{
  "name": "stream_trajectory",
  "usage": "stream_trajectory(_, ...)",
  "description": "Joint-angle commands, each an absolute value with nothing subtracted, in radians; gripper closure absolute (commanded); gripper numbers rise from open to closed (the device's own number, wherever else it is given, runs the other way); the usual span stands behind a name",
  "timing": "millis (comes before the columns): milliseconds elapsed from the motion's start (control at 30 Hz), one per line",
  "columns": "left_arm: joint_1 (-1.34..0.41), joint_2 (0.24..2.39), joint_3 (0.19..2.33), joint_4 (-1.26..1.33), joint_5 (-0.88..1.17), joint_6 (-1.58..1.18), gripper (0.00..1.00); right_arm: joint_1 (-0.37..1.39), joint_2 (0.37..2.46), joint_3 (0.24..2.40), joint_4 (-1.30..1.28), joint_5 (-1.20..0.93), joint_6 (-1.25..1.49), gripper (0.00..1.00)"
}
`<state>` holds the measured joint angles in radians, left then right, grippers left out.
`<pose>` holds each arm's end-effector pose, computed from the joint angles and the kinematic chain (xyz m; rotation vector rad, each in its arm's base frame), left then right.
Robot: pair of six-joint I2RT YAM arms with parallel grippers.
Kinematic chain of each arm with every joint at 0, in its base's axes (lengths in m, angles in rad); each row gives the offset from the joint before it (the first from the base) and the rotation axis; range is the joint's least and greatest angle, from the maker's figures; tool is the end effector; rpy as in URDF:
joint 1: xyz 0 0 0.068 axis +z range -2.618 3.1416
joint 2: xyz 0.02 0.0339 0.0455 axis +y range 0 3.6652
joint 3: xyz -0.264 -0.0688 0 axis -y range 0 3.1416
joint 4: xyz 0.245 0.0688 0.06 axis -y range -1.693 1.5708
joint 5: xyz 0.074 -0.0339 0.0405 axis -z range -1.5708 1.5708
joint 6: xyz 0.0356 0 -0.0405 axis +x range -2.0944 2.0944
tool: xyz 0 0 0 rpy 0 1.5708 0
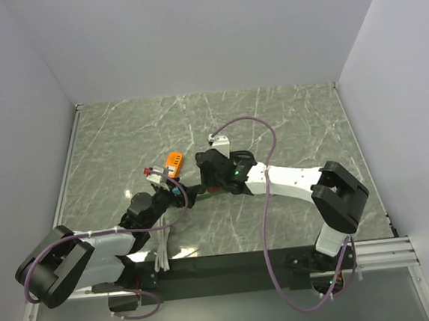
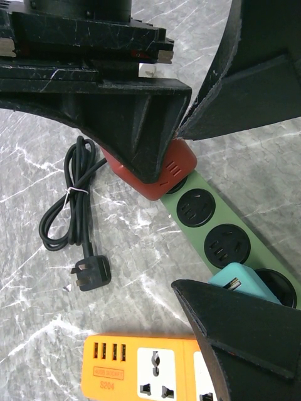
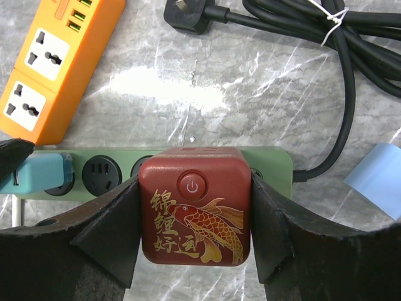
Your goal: Insert the plug
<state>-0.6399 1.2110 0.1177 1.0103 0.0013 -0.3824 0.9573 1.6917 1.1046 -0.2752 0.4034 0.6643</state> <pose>0.1621 -0.1207 0.1615 0.2209 1.6983 -0.7719 0.2178 0.2851 0.2088 -0.1677 2.3580 0.2999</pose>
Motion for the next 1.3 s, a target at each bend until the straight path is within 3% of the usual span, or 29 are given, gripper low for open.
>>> stream_trajectory(0, -0.637, 1.229, 0.097, 0.983, 0.028, -0.405, 0.01, 0.997, 1.804, 1.005, -0.456, 0.203, 0.716, 1.0)
stream_trajectory(1267, -0.634, 1.255, 0.078, 1.017, 0.044, -0.416, 0.01, 1.114, 1.898, 0.853, -0.36, 0.121, 0.867, 1.0)
